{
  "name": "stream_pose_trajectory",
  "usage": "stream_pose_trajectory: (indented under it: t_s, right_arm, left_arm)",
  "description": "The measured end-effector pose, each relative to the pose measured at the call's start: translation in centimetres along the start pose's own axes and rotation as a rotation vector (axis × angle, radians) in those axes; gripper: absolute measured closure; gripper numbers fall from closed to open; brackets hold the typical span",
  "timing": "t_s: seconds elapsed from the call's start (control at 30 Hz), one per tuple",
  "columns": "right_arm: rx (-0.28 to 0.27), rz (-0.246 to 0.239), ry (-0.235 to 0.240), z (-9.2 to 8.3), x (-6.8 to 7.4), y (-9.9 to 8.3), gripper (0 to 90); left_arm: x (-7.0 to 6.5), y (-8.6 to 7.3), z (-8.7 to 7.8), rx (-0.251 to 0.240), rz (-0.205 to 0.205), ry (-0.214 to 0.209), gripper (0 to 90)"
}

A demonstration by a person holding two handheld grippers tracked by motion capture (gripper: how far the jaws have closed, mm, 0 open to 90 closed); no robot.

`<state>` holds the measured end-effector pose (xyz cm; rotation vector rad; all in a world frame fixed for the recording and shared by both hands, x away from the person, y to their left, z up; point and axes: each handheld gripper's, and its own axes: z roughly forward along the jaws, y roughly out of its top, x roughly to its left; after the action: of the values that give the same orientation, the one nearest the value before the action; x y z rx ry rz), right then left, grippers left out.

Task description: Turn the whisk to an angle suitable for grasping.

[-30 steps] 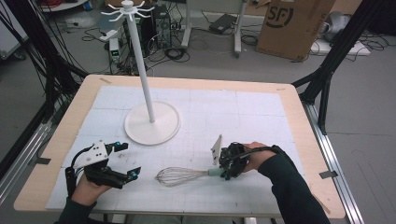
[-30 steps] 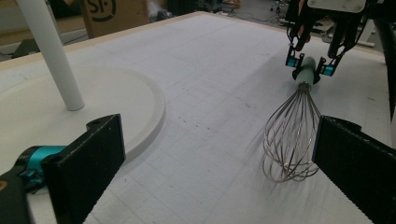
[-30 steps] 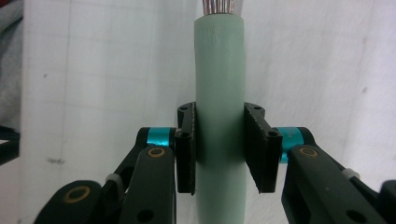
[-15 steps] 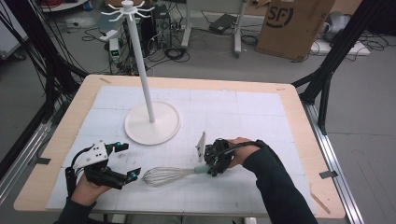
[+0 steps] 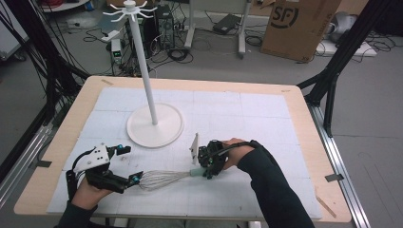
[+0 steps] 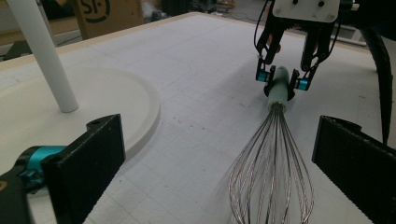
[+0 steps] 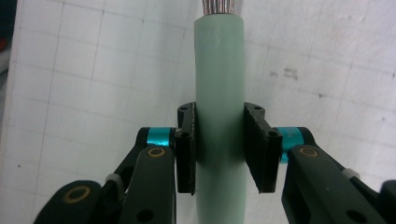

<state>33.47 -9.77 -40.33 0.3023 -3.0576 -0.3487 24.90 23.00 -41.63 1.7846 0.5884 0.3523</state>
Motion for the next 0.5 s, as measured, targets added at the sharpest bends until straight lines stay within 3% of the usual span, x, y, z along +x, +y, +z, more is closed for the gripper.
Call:
stream_pose_trajectory:
  t_s: [0.27, 0.3, 0.37, 0.5]
  right_arm:
    - [0.001, -0.034, 0.007, 0.5, -0.4, 2.0, 67.6]
    - [0.014, -0.015, 0.010, 0.5, -0.3, 2.2, 67.6]
    - [-0.001, -0.045, 0.006, 0.7, -0.6, 2.6, 67.6]
    - [-0.003, -0.029, 0.011, 1.0, -0.6, 3.4, 67.6]
  left_arm:
    - [0.1, 0.0, -0.2, -0.004, 0.000, 0.001, 3.2]
    - [0.1, 0.1, -0.3, -0.006, 0.000, 0.002, 3.1]
    - [0.1, 0.1, -0.4, -0.009, -0.001, 0.003, 3.2]
    - [0.2, 0.1, -0.5, -0.014, -0.001, 0.002, 3.2]
